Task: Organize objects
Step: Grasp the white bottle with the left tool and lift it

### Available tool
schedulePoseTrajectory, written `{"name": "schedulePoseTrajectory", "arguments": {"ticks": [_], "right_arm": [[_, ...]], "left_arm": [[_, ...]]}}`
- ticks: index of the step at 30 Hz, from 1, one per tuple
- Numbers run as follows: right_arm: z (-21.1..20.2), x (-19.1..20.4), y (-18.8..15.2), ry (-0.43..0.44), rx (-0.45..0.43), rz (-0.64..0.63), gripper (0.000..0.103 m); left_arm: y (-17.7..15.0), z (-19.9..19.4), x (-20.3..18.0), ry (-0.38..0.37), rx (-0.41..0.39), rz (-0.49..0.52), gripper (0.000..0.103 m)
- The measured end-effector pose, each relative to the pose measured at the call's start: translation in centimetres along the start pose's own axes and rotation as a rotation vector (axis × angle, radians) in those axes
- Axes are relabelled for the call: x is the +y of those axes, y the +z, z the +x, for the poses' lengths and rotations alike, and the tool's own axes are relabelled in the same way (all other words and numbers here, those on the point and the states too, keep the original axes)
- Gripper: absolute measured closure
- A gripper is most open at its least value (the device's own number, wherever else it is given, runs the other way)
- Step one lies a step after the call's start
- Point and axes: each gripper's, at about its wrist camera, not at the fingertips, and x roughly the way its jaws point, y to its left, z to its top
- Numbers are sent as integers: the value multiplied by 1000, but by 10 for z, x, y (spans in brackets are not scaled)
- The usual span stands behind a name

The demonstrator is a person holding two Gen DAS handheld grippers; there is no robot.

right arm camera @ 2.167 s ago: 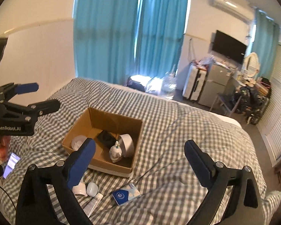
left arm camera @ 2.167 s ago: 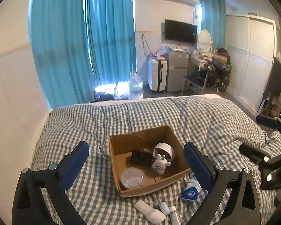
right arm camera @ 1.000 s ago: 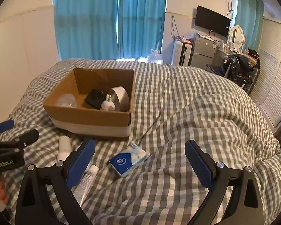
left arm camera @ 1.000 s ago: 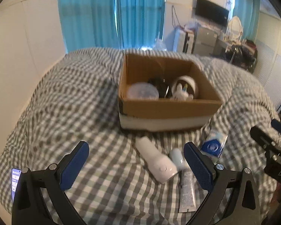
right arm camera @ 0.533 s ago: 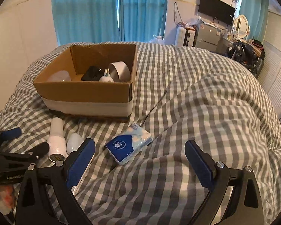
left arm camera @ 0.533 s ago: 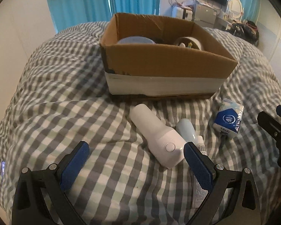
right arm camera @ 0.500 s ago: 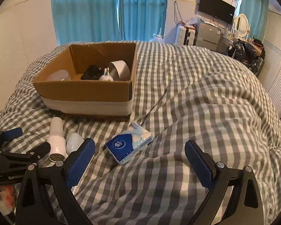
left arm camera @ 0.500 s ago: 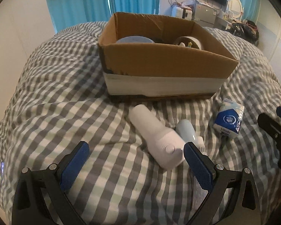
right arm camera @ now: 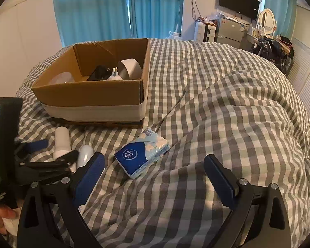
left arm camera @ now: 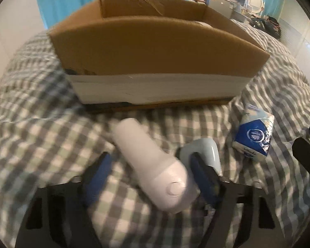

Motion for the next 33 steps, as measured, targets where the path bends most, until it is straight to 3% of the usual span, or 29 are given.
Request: {"name": "schedulePoseTrajectory", "arguments": {"ticks": [8,10,12,16,23,29,33], "right_arm": [[0,0,0,-3,0,1,6],[-2,1,0,-5,-4,0,6],[-3,1,0,-7,-9,2,6],[-5,0,0,-12,-13,10,6],[-11,7,0,-3,-37,-22,6],[-9,23,4,26,-26,-76,6],[-1,45,14,122,-31,-124,6]], "left_arm": [[-7,2,0,-28,19,-7,32],[-11,-2,-1,-32,25,-1,38],[-16,-7,-3,-60,30,11,52],[-27,-21,-6,-66,19,44,52],[-36,-67,14,-90,-39,-23,52],[-14,-99,34,-102,-124,-25,52],[-8,-101,33,-123,-130,-43,53]]}}
